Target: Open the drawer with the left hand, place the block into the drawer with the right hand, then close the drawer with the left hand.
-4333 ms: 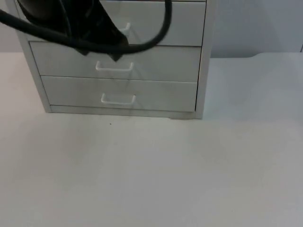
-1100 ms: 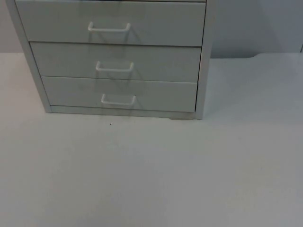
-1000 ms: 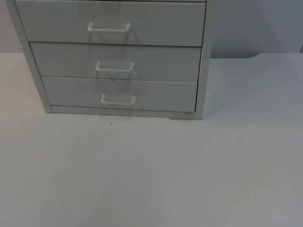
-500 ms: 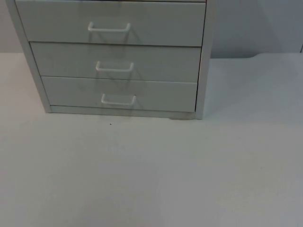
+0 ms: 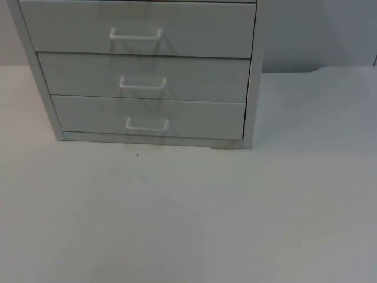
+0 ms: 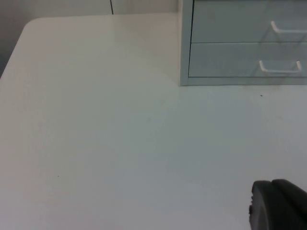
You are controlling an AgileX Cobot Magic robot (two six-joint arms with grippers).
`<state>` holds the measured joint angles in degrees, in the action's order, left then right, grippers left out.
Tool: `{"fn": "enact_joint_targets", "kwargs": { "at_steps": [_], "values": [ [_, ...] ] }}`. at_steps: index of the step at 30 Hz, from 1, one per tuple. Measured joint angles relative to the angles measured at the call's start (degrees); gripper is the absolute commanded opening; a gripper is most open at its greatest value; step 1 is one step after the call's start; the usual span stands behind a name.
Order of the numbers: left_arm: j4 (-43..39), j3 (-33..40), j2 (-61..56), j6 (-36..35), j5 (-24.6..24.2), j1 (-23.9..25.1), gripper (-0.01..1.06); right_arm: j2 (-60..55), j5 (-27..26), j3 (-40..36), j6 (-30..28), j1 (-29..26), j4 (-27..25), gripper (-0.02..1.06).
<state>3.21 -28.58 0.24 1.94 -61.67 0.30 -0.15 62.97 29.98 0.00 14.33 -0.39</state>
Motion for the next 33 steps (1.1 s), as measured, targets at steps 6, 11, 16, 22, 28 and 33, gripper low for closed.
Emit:
{"fn": "enact_joint_targets", "kwargs": {
  "at_steps": [6, 11, 16, 22, 28, 33],
  "values": [
    [0.0, 0.0, 0.0, 0.0, 0.0, 0.0, 0.00, 0.0, -0.3, 0.0, 0.0, 0.0, 0.0, 0.59],
    [0.0, 0.0, 0.0, 0.0, 0.0, 0.0, 0.04, 0.0, -0.3, 0.0, 0.3, 0.0, 0.4, 0.61],
    [0.0, 0.0, 0.0, 0.0, 0.0, 0.0, 0.46, 0.0, -0.4, -0.4, 0.3, 0.0, 0.4, 0.98],
    [0.0, 0.0, 0.0, 0.0, 0.0, 0.0, 1.05, 0.0, -0.5, -0.4, 0.3, 0.0, 0.4, 1.05],
    [0.0, 0.0, 0.0, 0.0, 0.0, 0.0, 1.05, 0.0, -0.5, -0.4, 0.3, 0.0, 0.4, 1.05],
    [0.0, 0.0, 0.0, 0.0, 0.0, 0.0, 1.05, 0.0, -0.5, -0.4, 0.3, 0.0, 0.0, 1.05]
  ]
}}
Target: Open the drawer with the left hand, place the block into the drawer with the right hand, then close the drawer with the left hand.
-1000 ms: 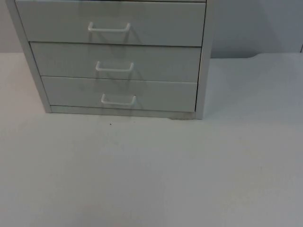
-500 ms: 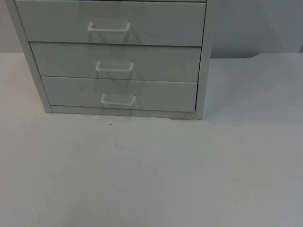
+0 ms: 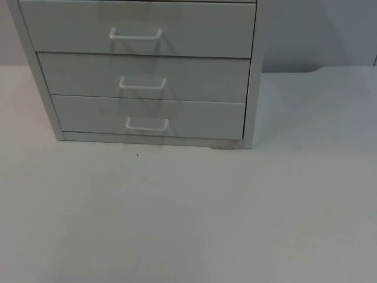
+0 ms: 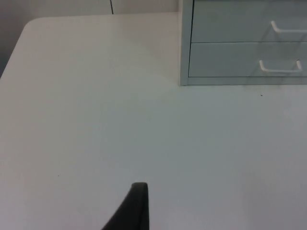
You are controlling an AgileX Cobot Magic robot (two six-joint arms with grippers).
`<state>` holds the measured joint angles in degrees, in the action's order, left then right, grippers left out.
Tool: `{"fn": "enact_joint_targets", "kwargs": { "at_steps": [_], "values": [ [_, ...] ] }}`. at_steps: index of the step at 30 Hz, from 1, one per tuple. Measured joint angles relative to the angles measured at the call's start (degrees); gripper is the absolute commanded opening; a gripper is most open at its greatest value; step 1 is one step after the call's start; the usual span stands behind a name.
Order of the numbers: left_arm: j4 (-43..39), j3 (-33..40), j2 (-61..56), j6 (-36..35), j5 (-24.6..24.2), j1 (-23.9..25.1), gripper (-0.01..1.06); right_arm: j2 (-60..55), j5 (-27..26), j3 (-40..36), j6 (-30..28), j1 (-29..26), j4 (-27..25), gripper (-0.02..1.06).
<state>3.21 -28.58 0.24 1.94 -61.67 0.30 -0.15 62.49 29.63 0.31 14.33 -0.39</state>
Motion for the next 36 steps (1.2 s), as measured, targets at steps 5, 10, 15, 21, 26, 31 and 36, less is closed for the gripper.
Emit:
{"fn": "enact_joint_targets", "kwargs": {
  "at_steps": [5, 10, 15, 21, 26, 31, 36],
  "values": [
    [0.0, 0.0, 0.0, 0.0, 0.0, 0.0, 1.05, 0.0, 0.0, 0.0, 0.0, 0.0, 0.0, 1.05],
    [0.0, 0.0, 0.0, 0.0, 0.0, 0.0, 1.05, 0.0, 0.0, 0.0, 0.0, 0.0, 0.0, 1.05],
    [0.0, 0.0, 0.0, 0.0, 0.0, 0.0, 1.05, 0.0, 0.0, 0.0, 0.0, 0.0, 0.0, 1.05],
    [0.0, 0.0, 0.0, 0.0, 0.0, 0.0, 1.05, 0.0, 0.0, 0.0, 0.0, 0.0, 0.0, 1.05],
    [0.0, 0.0, 0.0, 0.0, 0.0, 0.0, 1.05, 0.0, 0.0, 0.0, 0.0, -0.5, 0.0, 1.05],
    [0.0, 0.0, 0.0, 0.0, 0.0, 0.0, 1.05, 0.0, 0.0, 0.0, 0.0, -5.6, 0.0, 1.05],
    [0.0, 0.0, 0.0, 0.0, 0.0, 0.0, 1.05, 0.0, 0.0, 0.0, 0.0, -10.9, 0.0, 1.05]
  ]
}}
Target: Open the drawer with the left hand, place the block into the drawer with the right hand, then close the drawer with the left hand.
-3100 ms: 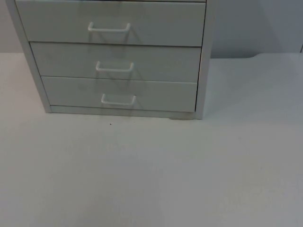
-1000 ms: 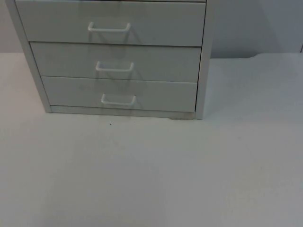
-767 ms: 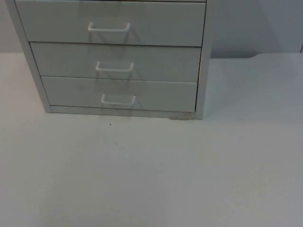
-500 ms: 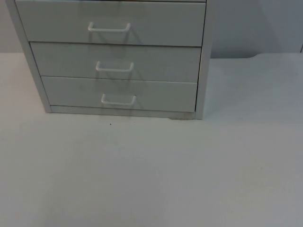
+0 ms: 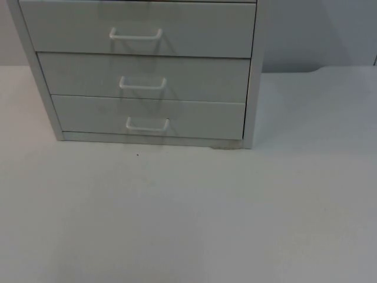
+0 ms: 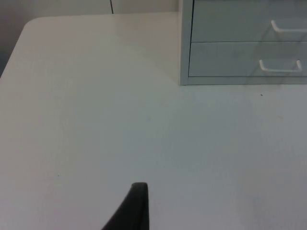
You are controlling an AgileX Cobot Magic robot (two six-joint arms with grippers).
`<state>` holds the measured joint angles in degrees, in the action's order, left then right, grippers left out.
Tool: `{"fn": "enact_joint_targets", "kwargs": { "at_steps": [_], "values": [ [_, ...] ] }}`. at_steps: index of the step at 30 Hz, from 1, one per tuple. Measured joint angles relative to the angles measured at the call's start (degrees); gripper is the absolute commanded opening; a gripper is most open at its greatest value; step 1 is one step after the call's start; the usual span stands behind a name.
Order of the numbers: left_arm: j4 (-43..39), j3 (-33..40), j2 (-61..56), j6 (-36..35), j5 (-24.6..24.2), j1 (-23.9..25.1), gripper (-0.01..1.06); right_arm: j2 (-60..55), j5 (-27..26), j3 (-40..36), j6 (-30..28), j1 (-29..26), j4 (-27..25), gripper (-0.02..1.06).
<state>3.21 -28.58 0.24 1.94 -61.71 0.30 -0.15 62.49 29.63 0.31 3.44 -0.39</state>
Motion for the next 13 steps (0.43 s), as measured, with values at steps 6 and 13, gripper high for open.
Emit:
{"fn": "enact_joint_targets", "kwargs": {
  "at_steps": [6, 13],
  "values": [
    [0.0, 0.0, 0.0, 0.0, 0.0, 0.0, 1.05, 0.0, 0.0, 0.0, 0.0, -3.9, 0.0, 1.05],
    [0.0, 0.0, 0.0, 0.0, 0.0, 0.0, 1.05, 0.0, 0.0, 0.0, 0.0, -2.2, 0.0, 1.05]
  ]
}}
